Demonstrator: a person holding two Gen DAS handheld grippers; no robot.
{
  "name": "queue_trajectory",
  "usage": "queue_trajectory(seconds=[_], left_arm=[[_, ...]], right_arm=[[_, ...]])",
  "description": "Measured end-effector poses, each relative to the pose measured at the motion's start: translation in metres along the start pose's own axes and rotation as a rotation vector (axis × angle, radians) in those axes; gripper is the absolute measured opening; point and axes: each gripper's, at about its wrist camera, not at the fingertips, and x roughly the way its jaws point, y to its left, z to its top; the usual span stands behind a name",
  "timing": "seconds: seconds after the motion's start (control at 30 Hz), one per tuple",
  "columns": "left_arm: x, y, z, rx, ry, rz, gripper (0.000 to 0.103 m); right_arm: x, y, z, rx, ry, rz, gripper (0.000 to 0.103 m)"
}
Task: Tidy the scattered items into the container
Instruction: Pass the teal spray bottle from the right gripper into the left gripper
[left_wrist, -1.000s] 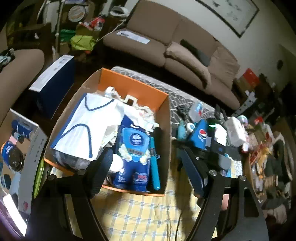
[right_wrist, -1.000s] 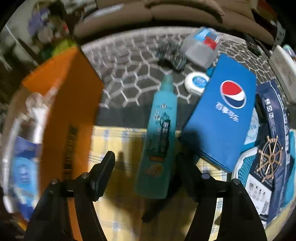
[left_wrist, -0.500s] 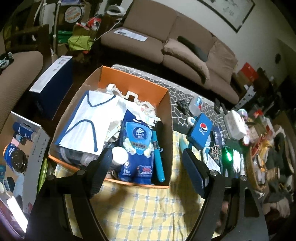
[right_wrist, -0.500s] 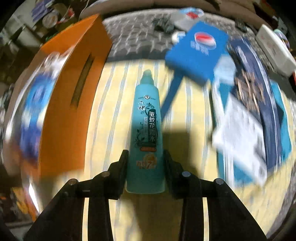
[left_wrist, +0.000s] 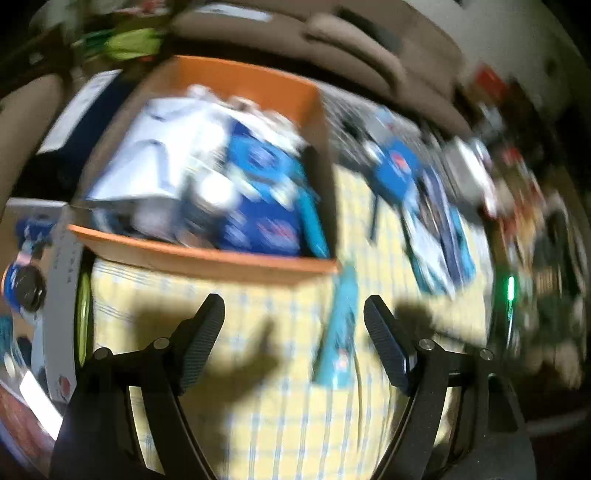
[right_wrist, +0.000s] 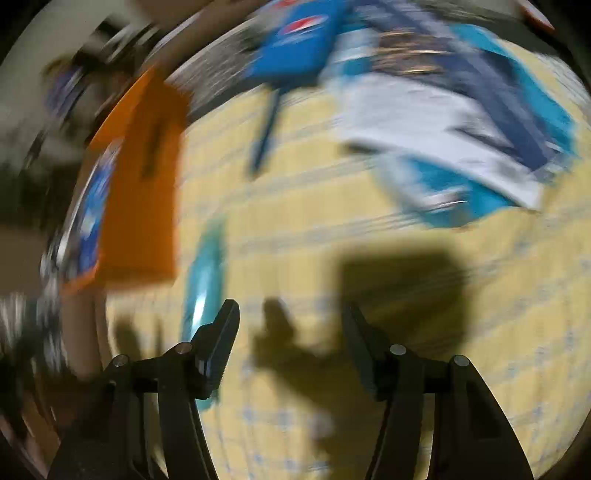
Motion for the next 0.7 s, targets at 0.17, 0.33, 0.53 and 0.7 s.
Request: queue_trajectory(seconds=[0.17, 0.33, 0.53, 0.7], left_arm=[[0.027, -0.054, -0.039, 0.24, 0.117, -0.011, 0.075], [0.078, -0.08, -0.057, 0.299, 0.248, 0.091, 0.075], [0.122, -0.084, -0.056, 0.277, 0.284, 0.137, 0.075], [0.133, -0.086, -0.057, 0.276, 0.3, 0.128, 0.057]], right_arm=[[-0.023, -0.039, 0.025, 0.141, -0.102, -0.005, 0.062], [-0.025, -0.043, 0.024, 0.151, -0.102, -0.023, 0.063], [-0.037, -0.053, 0.027, 0.136, -0.12, -0.043, 0.063], [-0.049, -0.064, 0.028, 0.144, -0.141, -0.058, 0.063]])
